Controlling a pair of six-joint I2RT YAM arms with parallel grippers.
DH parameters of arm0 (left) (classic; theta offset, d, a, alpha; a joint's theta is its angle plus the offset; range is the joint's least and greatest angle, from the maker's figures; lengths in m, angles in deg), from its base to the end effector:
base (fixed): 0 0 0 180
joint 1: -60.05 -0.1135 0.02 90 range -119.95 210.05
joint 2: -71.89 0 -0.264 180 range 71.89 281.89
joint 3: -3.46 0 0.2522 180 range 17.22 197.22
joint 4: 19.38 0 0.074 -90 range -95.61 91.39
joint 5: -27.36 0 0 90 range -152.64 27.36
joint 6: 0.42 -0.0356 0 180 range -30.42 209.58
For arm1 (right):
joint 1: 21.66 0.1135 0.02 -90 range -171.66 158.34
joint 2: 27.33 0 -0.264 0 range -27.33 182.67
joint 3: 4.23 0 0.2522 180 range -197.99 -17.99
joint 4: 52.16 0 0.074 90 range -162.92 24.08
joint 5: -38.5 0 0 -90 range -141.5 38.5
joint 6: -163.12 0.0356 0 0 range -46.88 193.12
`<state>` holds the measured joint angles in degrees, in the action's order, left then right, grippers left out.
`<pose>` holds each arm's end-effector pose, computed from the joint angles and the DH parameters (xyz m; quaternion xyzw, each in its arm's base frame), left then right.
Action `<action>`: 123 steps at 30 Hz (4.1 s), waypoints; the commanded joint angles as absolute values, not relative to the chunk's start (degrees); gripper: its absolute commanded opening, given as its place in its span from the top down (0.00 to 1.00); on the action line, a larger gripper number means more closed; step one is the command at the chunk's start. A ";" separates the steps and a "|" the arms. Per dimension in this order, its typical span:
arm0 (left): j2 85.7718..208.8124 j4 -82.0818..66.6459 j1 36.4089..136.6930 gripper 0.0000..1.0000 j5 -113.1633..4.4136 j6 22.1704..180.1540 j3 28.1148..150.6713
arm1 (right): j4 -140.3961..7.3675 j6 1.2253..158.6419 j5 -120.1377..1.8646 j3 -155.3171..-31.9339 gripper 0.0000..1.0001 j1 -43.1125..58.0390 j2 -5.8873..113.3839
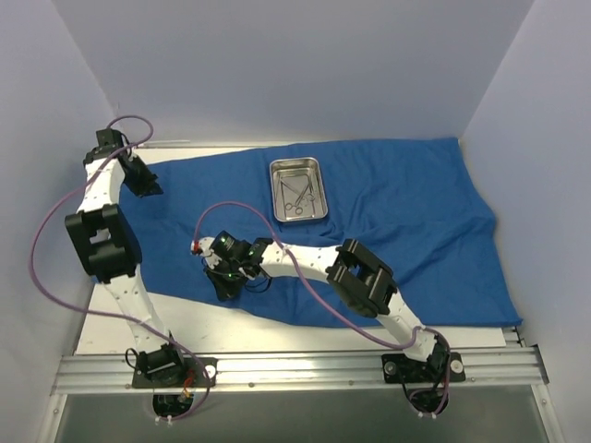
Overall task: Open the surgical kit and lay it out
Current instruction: Smooth out the surgical kit at the center of the board.
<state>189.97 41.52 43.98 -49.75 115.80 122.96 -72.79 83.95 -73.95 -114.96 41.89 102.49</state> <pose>0.4361 0.1174 0.2590 -0.3183 0.9048 -0.1310 0.2509 0.2148 0.4623 0.1655 -0.4684 0.7589 0.3923 0.2254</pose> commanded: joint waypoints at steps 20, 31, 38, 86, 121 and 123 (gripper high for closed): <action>227.19 69.00 48.10 0.98 -63.51 116.22 165.32 | -77.44 88.76 -81.03 -138.40 1.00 36.16 109.94; 231.41 71.99 47.40 0.98 -61.77 114.28 168.66 | -78.47 89.82 -75.05 -137.18 1.00 39.59 116.81; 231.49 71.82 46.25 0.98 -60.18 112.96 168.22 | -83.40 84.03 -76.98 -121.47 1.00 45.65 112.07; 231.58 69.97 44.58 0.98 -56.57 111.82 168.31 | -83.58 81.73 -73.99 -103.19 1.00 45.83 103.19; 182.63 52.57 57.24 0.98 -58.77 113.49 107.23 | -105.12 93.51 -47.55 -109.49 0.95 -7.33 75.76; 183.67 52.66 57.85 0.98 -58.86 112.61 106.87 | -103.55 93.77 -46.23 -107.39 1.00 -7.86 77.16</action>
